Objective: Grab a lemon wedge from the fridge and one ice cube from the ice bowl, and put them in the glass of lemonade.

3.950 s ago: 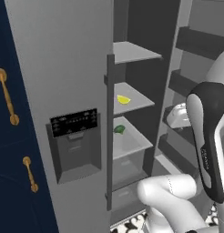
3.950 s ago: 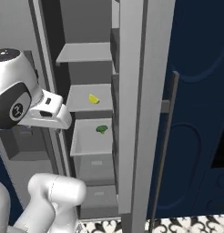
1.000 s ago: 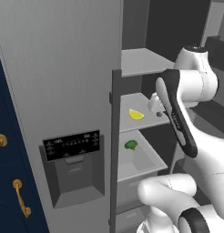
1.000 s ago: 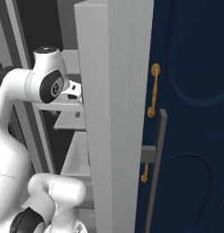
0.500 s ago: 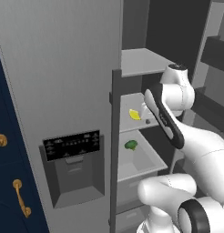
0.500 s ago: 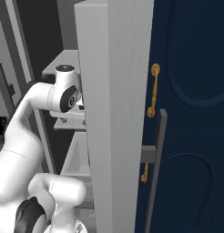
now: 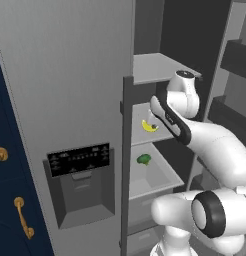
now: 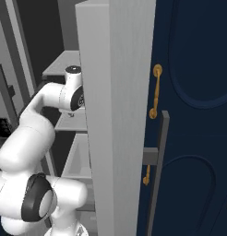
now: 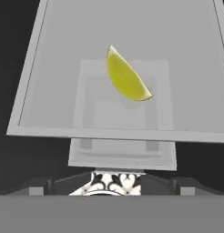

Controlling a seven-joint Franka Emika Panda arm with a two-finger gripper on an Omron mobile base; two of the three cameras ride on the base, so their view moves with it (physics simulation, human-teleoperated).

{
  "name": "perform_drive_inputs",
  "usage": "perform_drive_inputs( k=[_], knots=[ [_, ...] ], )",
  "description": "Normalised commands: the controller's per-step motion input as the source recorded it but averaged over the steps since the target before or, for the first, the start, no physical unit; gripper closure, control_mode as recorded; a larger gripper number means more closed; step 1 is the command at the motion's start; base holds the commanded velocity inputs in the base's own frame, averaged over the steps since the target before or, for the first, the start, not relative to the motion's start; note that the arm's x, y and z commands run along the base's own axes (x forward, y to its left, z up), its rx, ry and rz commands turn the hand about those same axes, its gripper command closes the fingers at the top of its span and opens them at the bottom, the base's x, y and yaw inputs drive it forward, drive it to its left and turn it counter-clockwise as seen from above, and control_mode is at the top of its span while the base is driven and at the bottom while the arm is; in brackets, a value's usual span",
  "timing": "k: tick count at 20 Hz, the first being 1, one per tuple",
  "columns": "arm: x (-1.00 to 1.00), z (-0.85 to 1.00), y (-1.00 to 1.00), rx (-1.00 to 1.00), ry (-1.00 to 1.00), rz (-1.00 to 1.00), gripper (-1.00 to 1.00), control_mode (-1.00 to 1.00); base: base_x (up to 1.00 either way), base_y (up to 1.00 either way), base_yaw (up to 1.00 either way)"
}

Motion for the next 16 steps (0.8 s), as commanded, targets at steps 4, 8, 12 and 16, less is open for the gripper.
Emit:
perform_drive_inputs(
  k=[4, 8, 12, 16],
  knots=[
    [0.74, -0.12, 0.00, -0.05, 0.00, 0.21, -1.00, -1.00, 0.00, 0.00, 0.00],
    [0.56, -0.42, 0.00, -0.08, 0.00, 0.25, -1.00, -1.00, 0.00, 0.00, 0.00],
    [0.43, -0.43, 0.00, -0.06, 0.00, 0.26, -1.00, -1.00, 0.00, 0.00, 0.00],
    [0.07, -0.51, 0.00, -0.03, -0.02, 0.14, -1.00, -1.00, 0.00, 0.00, 0.00]
  ],
)
